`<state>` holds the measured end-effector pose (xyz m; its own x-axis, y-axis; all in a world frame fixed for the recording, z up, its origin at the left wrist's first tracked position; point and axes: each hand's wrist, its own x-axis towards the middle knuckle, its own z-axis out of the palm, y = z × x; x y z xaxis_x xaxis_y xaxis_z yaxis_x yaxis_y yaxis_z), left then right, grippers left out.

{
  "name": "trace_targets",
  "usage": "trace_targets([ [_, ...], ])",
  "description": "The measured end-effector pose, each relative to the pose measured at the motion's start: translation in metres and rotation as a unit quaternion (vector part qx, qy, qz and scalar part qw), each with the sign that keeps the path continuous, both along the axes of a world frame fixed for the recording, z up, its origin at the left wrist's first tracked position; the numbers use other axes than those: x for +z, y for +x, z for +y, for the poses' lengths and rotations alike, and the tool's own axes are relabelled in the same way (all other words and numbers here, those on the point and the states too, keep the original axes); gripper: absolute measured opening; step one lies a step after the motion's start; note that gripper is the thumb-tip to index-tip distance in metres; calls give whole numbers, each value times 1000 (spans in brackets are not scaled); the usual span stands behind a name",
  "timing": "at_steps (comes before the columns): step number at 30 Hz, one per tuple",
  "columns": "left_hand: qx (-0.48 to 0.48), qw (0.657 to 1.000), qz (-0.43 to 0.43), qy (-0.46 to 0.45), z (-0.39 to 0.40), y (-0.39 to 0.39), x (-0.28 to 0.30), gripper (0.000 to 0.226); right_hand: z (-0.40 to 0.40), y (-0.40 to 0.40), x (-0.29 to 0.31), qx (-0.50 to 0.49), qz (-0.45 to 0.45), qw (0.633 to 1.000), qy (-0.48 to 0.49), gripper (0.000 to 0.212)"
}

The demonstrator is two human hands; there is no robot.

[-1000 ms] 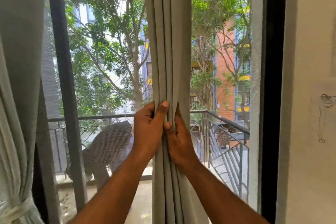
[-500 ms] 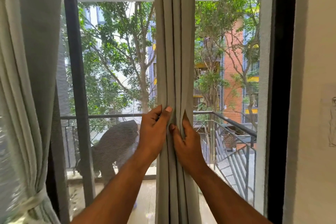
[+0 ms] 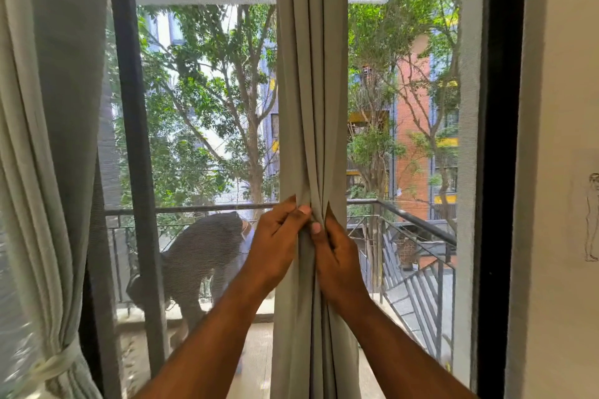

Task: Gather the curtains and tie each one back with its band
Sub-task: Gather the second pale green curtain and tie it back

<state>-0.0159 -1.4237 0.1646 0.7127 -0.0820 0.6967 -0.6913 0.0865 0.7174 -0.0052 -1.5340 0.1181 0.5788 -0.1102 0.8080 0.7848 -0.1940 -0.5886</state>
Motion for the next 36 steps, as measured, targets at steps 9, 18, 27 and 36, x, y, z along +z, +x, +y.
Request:
trace_targets([
  [9, 174, 983, -29, -55, 48, 20, -2, 28, -19, 12, -3, -135, -19, 990, 49, 30],
  [18, -52, 993, 73, 72, 12, 20, -12, 33, 4, -10, -4, 62, 24, 997, 47, 27],
  [27, -150, 982, 115, -1, 2, 43, -31, 62, -14, -7, -9, 96, 99, 987, 82, 41],
  [36, -89, 983, 127, 97, -24, 53, -95, 113, -18, -1, -57, 39, 217, 975, 14, 45],
])
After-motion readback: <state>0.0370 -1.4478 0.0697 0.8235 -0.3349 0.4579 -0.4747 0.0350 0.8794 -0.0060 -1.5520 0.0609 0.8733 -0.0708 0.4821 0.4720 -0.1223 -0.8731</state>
